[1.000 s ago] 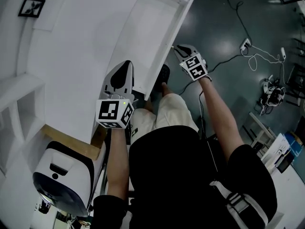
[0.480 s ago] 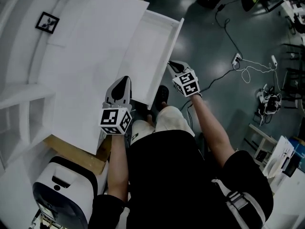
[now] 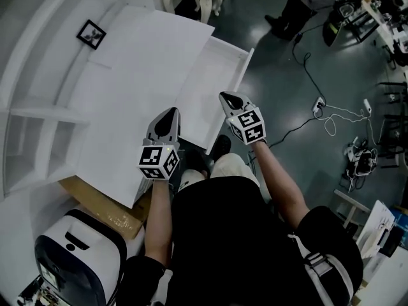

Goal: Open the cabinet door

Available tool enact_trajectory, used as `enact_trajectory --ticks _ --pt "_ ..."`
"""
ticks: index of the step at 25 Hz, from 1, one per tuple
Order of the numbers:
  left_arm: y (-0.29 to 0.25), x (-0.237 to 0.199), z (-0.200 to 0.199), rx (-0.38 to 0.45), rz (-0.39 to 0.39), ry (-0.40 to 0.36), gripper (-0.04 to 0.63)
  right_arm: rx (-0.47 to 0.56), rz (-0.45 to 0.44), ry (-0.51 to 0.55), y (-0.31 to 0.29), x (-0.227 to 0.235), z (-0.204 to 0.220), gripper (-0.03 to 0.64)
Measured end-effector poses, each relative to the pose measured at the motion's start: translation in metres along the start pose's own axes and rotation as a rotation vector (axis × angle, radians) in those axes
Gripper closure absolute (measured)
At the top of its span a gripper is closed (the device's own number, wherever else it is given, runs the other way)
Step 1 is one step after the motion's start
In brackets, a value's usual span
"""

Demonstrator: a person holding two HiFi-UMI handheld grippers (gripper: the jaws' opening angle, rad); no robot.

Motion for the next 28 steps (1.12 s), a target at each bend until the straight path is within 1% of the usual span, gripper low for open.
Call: enact_trajectory --ticks 7,13,16,19,23,28 --pt "0.018 -0.005 -0.024 0.063 -0.022 -0.009 0.571 0.125 -0.077 0.024 0.010 -0.041 -0.063 0.601" --pt "0.032 -0.011 -0.043 0.110 -0.031 -0.022 0.571 0.231 -0.157 0.038 0.018 -0.073 -0.103 0.601" --pt "0.038 -0.014 -0.050 0.127 -0.035 -0.026 0.571 0.282 -0.195 0.024 0.023 -0.083 -0.116 0.601" --pt "0.043 -0.016 -0.053 0.138 -0.040 -0.026 0.571 0.292 -0.216 0.028 0.023 -0.091 -0.120 0.600" --pt "0.046 -0.021 -0.054 0.142 -0.046 -0.025 0.571 0.272 -0.231 0.061 0.019 -0.098 -0.119 0.601" --pt "0.048 -0.023 -0.055 0.140 -0.045 -0.025 0.571 0.277 -0.241 0.053 0.020 -0.102 -0.122 0.601"
Point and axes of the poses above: the fingertips, and each gripper's own axes: y backward along the fingers, x to its right, z out of its underside, the point moved 3 cm from there along y, backward along the fingers, and after that the axes turned 10 degrees about -z, right-handed, at the moved point
